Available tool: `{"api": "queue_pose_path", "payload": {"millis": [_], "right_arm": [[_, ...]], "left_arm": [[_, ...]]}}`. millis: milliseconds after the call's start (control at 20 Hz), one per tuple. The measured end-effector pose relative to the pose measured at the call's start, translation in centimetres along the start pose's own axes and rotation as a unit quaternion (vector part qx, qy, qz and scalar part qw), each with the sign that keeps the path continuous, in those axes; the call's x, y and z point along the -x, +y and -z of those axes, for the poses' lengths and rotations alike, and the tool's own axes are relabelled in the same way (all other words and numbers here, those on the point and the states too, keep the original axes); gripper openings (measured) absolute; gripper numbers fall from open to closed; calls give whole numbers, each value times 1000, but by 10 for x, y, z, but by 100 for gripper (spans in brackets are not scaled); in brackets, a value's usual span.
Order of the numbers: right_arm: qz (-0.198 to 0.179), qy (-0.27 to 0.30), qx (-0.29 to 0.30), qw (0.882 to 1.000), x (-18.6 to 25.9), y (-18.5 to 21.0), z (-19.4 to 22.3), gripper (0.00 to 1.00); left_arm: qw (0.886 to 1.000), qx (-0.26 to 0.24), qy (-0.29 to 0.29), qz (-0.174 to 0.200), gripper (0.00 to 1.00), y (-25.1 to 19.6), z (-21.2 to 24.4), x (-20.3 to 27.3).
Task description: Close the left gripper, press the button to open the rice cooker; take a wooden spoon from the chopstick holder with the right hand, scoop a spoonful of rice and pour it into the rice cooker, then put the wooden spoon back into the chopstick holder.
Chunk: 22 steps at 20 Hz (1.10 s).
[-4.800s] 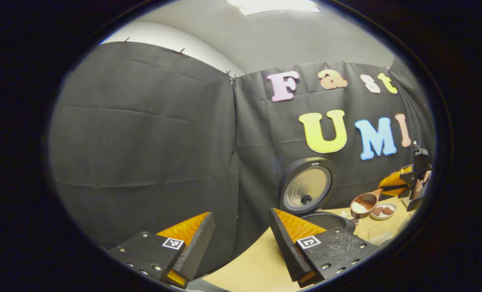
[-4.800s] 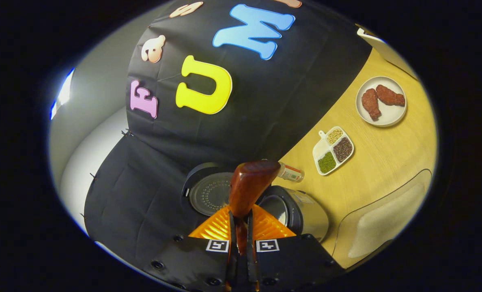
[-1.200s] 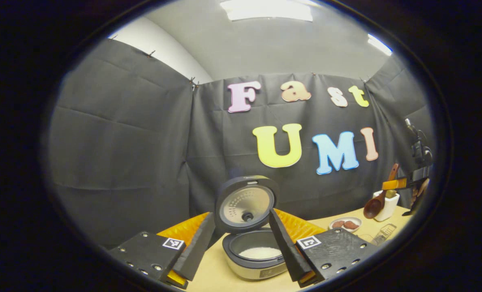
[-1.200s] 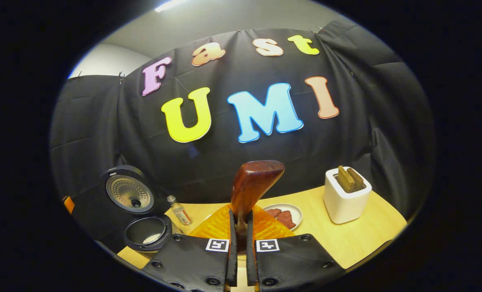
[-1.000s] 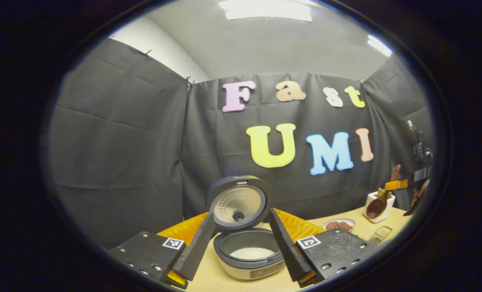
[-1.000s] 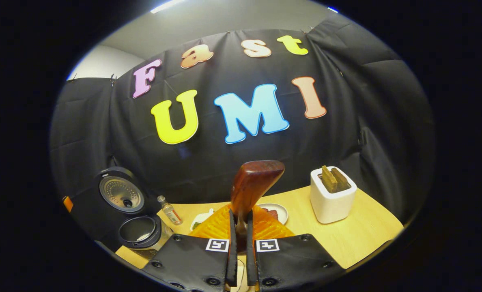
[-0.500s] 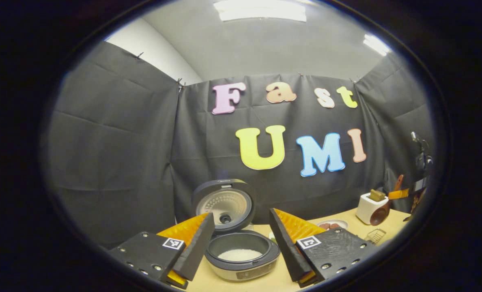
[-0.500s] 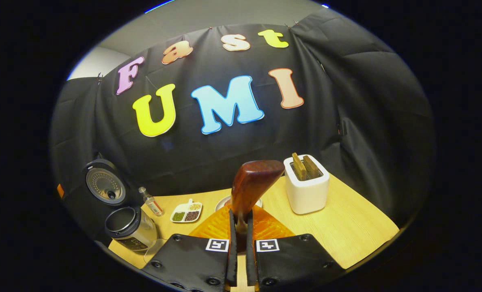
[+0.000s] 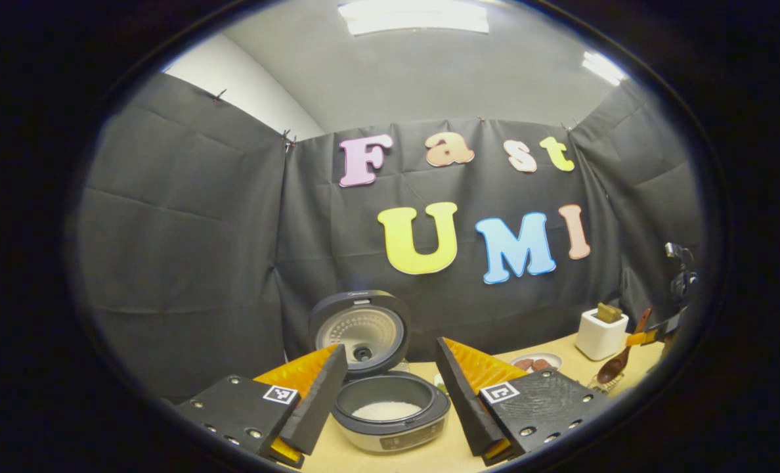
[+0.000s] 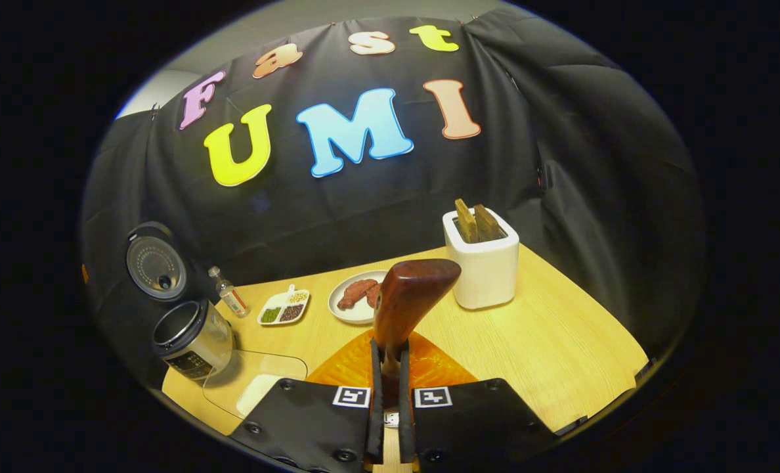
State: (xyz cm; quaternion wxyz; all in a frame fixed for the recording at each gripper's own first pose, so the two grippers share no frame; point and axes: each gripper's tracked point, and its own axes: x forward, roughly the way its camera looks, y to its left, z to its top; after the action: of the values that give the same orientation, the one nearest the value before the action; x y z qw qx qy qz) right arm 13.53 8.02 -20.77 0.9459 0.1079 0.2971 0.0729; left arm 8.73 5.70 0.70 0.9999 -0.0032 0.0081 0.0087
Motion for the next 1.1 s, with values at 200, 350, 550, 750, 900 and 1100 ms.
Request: {"api": "queue_pose_path", "payload": {"millis": [200, 350, 550, 750, 900, 1100], "right_arm": [[-6, 28, 2, 1000, -7, -2, 25, 12], [-13, 42, -3, 999, -11, -2, 37, 14], [-21, 44, -10, 999, -4, -3, 36, 11], [-6, 10, 10, 1000, 10, -14, 10, 73], [25, -22, 40, 999, 21, -29, -7, 98], [58, -78, 77, 992, 55, -38, -47, 98]], "left_arm": [[1000, -8, 0, -8, 85, 5, -3, 7], [1000, -10, 0, -15, 84, 10, -3, 12], [1000, -14, -2, -20, 85, 11, -6, 14], [1000, -11, -7, -18, 85, 9, -10, 12], [1000, -11, -6, -16, 85, 6, -9, 4], [1000, -9, 0, -11, 84, 5, -8, -16]]}}
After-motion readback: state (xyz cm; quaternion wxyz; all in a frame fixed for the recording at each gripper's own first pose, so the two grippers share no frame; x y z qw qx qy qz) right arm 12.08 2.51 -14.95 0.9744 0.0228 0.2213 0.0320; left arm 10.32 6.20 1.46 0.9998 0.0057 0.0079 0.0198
